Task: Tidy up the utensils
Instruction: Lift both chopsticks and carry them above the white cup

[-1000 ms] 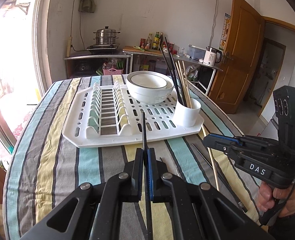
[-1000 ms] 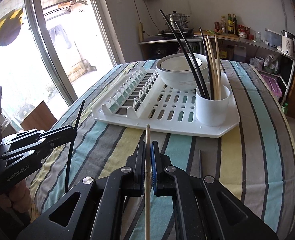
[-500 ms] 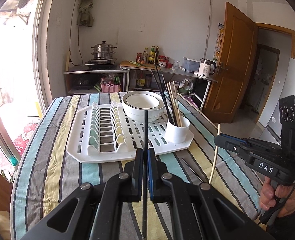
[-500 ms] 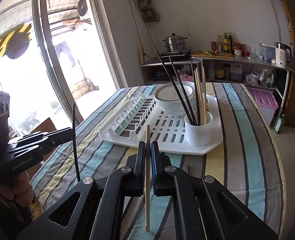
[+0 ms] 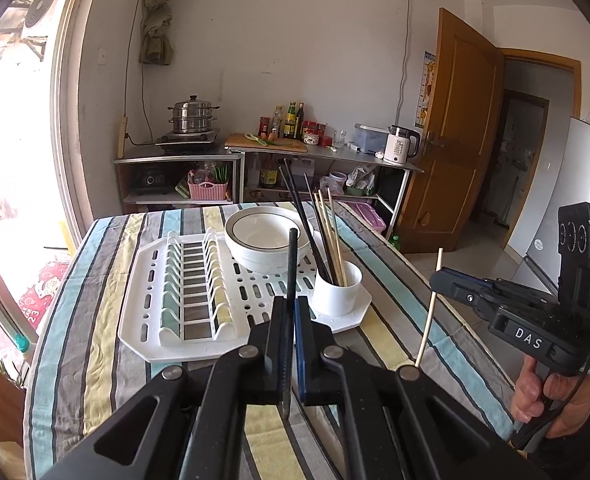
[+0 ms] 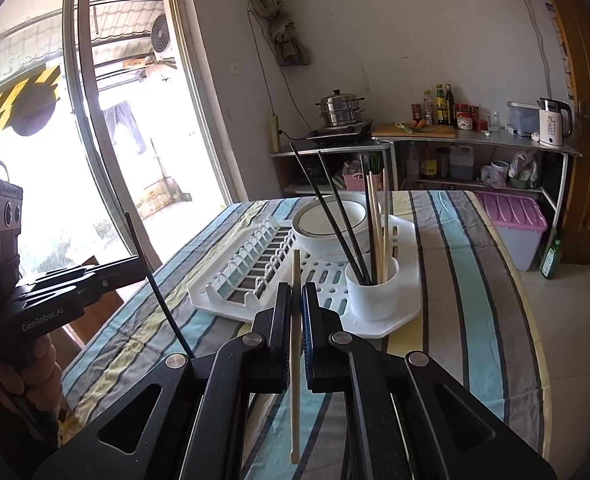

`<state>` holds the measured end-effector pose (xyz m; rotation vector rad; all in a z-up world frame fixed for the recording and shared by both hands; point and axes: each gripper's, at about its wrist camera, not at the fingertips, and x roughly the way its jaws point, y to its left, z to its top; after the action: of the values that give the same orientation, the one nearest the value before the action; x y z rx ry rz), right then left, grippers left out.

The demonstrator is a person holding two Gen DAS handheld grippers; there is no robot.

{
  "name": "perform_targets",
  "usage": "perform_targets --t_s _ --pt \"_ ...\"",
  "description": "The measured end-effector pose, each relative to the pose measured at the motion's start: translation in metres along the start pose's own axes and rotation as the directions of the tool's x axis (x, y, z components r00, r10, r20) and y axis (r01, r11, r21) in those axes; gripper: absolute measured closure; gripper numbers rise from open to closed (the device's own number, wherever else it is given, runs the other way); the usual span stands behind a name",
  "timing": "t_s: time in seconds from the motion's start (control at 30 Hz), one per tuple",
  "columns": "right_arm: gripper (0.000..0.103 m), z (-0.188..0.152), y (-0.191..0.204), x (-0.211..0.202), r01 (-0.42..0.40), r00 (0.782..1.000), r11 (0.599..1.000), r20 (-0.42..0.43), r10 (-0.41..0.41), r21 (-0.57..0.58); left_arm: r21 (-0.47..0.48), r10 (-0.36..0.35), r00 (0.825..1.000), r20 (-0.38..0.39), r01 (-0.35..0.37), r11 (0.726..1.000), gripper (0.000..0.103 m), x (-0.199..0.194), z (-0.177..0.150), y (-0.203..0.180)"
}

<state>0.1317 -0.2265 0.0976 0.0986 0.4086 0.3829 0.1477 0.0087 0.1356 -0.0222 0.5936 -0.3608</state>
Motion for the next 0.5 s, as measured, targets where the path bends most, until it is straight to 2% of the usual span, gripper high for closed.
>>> perform_targets --t_s 0.5 --pt "0.098 0.059 -0.043 0.008 0.079 0.993 0.997 0.084 -0.079 0.001 0.053 -0.092 0.996 0.020 0.091 0.995 0.103 0.044 0.087 -0.042"
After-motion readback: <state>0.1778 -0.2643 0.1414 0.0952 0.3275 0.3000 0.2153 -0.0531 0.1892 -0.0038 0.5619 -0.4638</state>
